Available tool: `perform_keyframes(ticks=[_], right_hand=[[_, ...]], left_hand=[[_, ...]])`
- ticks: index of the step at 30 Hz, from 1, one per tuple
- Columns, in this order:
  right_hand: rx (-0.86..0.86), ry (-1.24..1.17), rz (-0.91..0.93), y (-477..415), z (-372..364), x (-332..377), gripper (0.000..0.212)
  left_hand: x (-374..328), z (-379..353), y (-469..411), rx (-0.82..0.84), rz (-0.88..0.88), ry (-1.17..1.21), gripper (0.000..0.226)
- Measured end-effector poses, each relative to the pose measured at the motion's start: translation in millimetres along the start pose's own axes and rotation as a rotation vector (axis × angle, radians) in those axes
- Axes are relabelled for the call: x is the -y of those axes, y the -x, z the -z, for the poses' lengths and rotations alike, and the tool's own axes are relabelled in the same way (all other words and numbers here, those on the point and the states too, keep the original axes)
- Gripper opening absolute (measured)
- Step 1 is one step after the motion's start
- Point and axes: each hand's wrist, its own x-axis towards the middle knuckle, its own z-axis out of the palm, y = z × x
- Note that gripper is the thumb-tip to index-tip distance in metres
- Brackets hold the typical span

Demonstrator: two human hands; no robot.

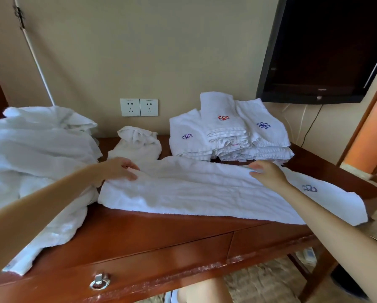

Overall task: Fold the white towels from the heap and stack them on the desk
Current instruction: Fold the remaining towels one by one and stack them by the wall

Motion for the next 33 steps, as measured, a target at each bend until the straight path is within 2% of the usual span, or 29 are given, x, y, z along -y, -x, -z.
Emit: perform_keyframes(ticks=[2,4,7,9,12,15,17,19,22,24,25,27,30,33], right_hand=[[0.103,-0.06,0.091,2,-21,25,0.018],[0.177,-0.075,0.172,6,-44,49,0.017],[0.304,-0.071,0.255,8,-76,73,0.018],[0.335,-0.083,0.284,7,-91,80,0.015],[0.268,-0.151,0.268,1,-102,85,0.008],[0.205,-0.174,0.221,-7,-112,92,0.01],[0.112,-0.153,0.203,-14,-122,98,0.02],[-0.052,-0.147,0.212,-20,-136,107,0.028],[-0.259,-0.144,0.159,-31,-154,120,0.035],[-0.27,-0.072,0.128,-39,-164,123,0.045],[-0.251,-0.019,0.122,-42,-167,122,0.05],[-0.216,0.081,0.119,-45,-171,119,0.057],[-0.198,0.178,0.126,-46,-171,118,0.059],[-0.254,0.19,0.163,-46,-169,118,0.052]], left_hand=[[-5,-5,0,-0.175,-0.062,0.088,0.021],[-4,-15,0,-0.264,-0.061,0.002,0.026],[3,-27,-4,0.0,-0.006,-0.184,0.046],[5,-26,-8,0.057,0.038,-0.2,0.05],[9,-20,-22,0.078,0.017,-0.202,0.043],[5,-23,-32,0.056,-0.034,-0.194,0.024],[3,-30,-36,0.031,-0.027,-0.215,0.042],[2,-38,-39,-0.031,-0.007,-0.183,0.056],[3,-40,-41,0.008,0.007,-0.064,0.059],[6,-40,-41,0.057,0.011,0.086,0.053],[9,-41,-40,0.034,0.006,0.159,0.048],[13,-46,-39,-0.116,-0.014,0.213,0.037],[13,-57,-39,-0.4,-0.099,0.055,0.021],[16,-66,-46,-0.496,-0.159,-0.03,0.052]])
